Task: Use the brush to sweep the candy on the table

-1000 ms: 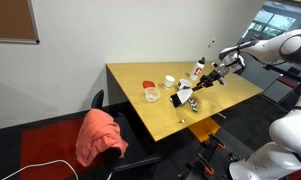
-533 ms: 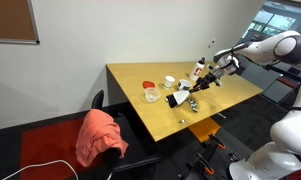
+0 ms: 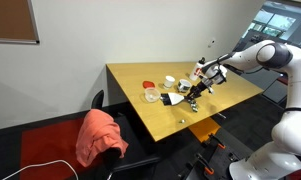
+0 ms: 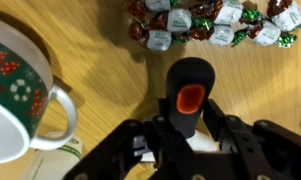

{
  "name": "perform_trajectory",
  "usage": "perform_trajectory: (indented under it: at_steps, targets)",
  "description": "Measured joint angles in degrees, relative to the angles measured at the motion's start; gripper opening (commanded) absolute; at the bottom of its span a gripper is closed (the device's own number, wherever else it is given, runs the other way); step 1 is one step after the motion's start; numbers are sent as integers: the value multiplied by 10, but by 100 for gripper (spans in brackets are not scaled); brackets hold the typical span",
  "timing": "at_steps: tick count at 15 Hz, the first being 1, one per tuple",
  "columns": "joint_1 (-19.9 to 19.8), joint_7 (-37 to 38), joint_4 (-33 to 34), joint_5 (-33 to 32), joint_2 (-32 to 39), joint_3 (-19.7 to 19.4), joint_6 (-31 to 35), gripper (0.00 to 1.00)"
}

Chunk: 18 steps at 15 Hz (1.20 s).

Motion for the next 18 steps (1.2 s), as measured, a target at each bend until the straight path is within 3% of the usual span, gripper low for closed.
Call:
perform_trajectory:
  at_steps: [3,5,6,10,12,18]
  targets:
    - [5,0,18,-5,35,2,27,16]
    - [6,1,25,-12,42,2,31,66]
    - [6,1,27,-18,42,2,32,67]
    - [3,1,19,-44,23,1,30,95]
    - [1,7,2,-60,-7,-3,23,100]
    - [2,67,-88,-141,-139,-45,-39,100]
